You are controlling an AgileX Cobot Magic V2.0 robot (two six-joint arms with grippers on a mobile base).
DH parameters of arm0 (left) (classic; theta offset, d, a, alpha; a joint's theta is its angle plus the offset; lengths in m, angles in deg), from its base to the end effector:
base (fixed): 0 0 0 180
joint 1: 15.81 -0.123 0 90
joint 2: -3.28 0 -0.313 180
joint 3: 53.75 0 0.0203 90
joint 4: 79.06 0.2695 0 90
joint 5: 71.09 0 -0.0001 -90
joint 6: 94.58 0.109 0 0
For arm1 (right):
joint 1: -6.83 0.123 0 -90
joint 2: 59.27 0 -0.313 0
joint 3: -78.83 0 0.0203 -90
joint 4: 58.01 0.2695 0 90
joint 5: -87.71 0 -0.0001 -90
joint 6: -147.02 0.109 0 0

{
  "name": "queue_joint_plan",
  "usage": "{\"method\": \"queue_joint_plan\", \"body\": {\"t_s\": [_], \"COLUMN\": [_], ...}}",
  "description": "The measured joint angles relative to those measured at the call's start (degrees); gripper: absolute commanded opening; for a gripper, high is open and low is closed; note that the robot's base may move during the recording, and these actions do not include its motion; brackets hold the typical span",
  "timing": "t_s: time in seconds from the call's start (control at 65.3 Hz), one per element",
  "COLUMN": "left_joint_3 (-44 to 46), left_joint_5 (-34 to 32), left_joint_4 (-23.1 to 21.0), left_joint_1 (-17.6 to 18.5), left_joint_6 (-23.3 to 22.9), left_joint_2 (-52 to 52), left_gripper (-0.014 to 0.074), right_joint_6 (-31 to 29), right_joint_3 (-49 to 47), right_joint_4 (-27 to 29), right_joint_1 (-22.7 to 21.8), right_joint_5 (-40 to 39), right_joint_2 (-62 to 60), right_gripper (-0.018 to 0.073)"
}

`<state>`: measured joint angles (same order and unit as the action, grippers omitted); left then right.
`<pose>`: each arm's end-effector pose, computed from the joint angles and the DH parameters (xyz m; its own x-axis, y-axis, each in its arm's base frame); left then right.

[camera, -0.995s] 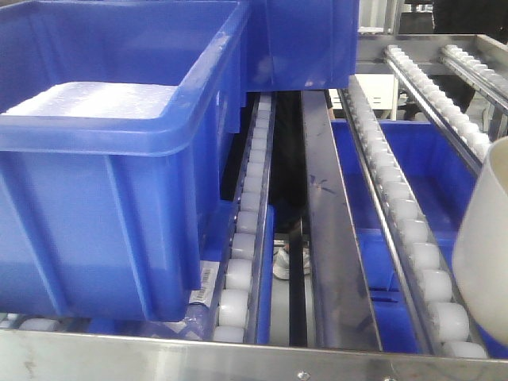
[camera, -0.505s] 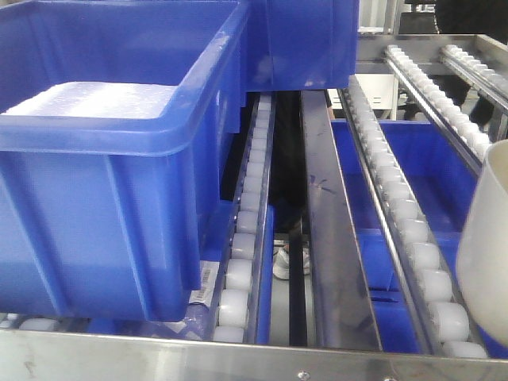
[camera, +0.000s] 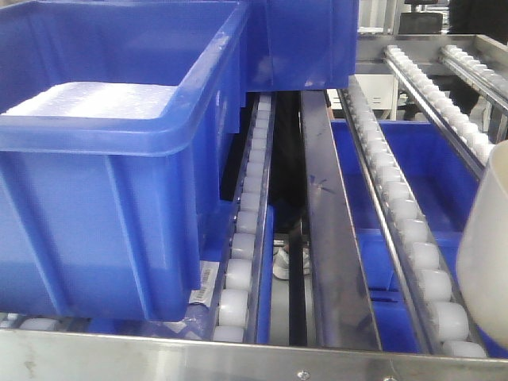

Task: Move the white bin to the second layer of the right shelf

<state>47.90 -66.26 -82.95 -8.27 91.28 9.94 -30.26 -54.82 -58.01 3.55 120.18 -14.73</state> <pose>0.0642 -0.0091 0.2032 0.0077 0.0339 -0.9994 0.1367 0.9900 0.0346 0.1374 -0.0079 0.2986 -0.5457 0.0788 -0.8343 0.0832 0.9957 0.0396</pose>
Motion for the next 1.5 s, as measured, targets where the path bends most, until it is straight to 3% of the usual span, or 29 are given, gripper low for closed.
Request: {"method": "queue_joint_plan", "body": {"t_s": [0.031, 0.184, 0.444, 0.919, 1.011, 1.501], "left_joint_3": [0.0, 0.0, 0.0, 0.0, 0.0, 0.0], "left_joint_5": [0.0, 0.0, 0.0, 0.0, 0.0, 0.0], "left_joint_4": [0.0, 0.0, 0.0, 0.0, 0.0, 0.0], "left_joint_1": [0.0, 0.0, 0.0, 0.0, 0.0, 0.0], "left_joint_6": [0.0, 0.0, 0.0, 0.0, 0.0, 0.0], "left_joint_2": [0.0, 0.0, 0.0, 0.0, 0.0, 0.0], "left_gripper": [0.0085, 0.0085, 0.0085, 0.0085, 0.0085, 0.0085], "right_joint_6": [-0.62, -4.52, -5.72, -5.9, -5.9, -3.33], "right_joint_3": [0.0, 1.46, 10.59, 11.53, 12.27, 31.36], "right_joint_4": [0.0, 0.0, 1.31, 1.95, 4.08, 4.77], "right_joint_1": [0.0, 0.0, 0.0, 0.0, 0.22, 1.92], "right_joint_5": [0.0, -1.24, -12.16, -13.38, -15.12, -25.61], "right_joint_2": [-1.5, -9.51, -19.57, -20.14, -20.14, -36.82], "right_gripper": [0.0042, 0.0056, 0.0056, 0.0056, 0.0056, 0.0056]}}
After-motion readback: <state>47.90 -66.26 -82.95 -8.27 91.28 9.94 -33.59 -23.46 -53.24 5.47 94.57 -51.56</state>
